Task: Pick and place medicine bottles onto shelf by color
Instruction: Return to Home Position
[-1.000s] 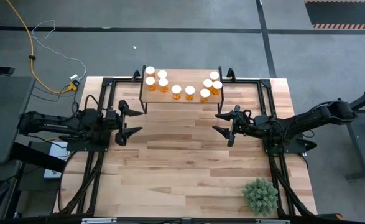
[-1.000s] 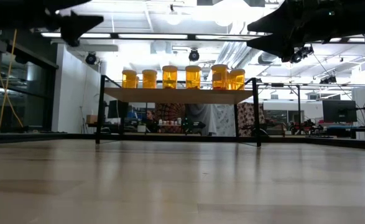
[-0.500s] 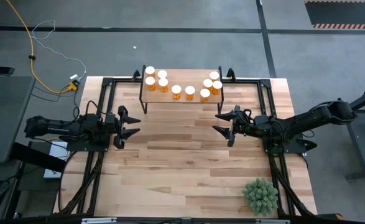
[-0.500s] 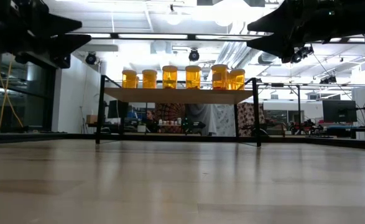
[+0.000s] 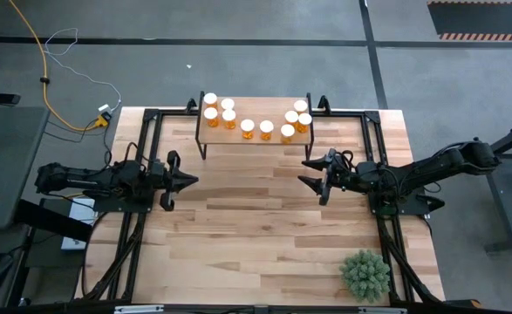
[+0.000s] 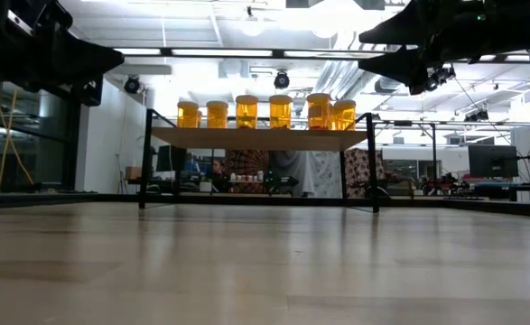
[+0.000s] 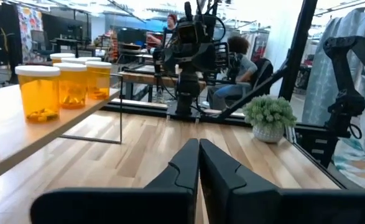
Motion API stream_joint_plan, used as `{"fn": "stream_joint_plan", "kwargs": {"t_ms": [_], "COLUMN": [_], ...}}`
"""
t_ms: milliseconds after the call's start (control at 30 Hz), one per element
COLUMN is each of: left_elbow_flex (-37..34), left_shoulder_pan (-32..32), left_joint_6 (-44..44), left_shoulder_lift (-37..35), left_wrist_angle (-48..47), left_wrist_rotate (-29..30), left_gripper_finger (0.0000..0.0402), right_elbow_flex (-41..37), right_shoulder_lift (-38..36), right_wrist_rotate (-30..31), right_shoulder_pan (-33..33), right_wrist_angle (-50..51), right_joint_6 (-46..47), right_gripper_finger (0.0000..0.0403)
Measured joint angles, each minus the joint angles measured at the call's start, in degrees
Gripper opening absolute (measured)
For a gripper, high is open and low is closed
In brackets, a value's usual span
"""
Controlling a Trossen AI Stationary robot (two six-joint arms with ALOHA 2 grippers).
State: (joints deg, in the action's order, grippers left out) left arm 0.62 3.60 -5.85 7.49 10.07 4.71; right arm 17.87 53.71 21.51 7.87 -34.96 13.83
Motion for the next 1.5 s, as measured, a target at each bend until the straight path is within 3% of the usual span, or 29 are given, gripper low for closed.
{"fn": "stream_joint_plan", "kwargs": {"t_ms": [167, 267, 367, 500, 567, 733, 867, 1033, 1233, 1500], "left_elbow_flex": [0.0, 0.0, 0.0, 0.0, 0.0, 0.0, 0.0, 0.0, 0.0, 0.0], "left_shoulder_pan": [0.0, 0.0, 0.0, 0.0, 0.0, 0.0, 0.0, 0.0, 0.0, 0.0], "left_joint_6": [0.0, 0.0, 0.0, 0.0, 0.0, 0.0, 0.0, 0.0, 0.0, 0.0], "left_shoulder_lift": [0.0, 0.0, 0.0, 0.0, 0.0, 0.0, 0.0, 0.0, 0.0, 0.1], "left_wrist_angle": [-0.1, -0.3, -0.4, -0.4, -0.4, -0.4, -0.4, -0.4, -0.4, -0.4], "left_wrist_rotate": [2.8, 2.8, 2.9, 2.9, 2.9, 3.0, 3.0, 3.0, 3.0, 3.0], "left_gripper_finger": [0.0016, 0.0018, 0.0019, 0.0019, 0.0019, 0.0019, 0.0019, 0.0019, 0.0019, 0.0019], "right_elbow_flex": [0.0, 0.0, 0.0, 0.0, 0.0, -0.4, -7.6, -15.1, -14.4, -17.3], "right_shoulder_lift": [-0.6, -3.0, -7.0, -13.6, -16.9, -23.8, -28.8, -36.0, -43.4, -47.5], "right_wrist_rotate": [0.0, 0.0, 0.9, 2.3, 2.3, -0.8, -3.9, -5.6, -13.8, -13.3], "right_shoulder_pan": [0.0, 0.0, 0.0, 0.0, 0.0, 0.0, 0.0, -1.5, -5.9, -7.1], "right_wrist_angle": [0.3, 2.9, 10.2, 22.6, 26.8, 31.0, 23.1, 12.9, 20.6, 26.2], "right_joint_6": [-2.5, -6.0, -7.1, -5.5, -4.9, -6.0, -6.8, -9.9, -10.1, -6.3], "right_gripper_finger": [0.0254, 0.023, 0.0169, 0.0046, 0.0013, 0.0026, 0.0003, 0.0003, 0.0001, 0.0]}}
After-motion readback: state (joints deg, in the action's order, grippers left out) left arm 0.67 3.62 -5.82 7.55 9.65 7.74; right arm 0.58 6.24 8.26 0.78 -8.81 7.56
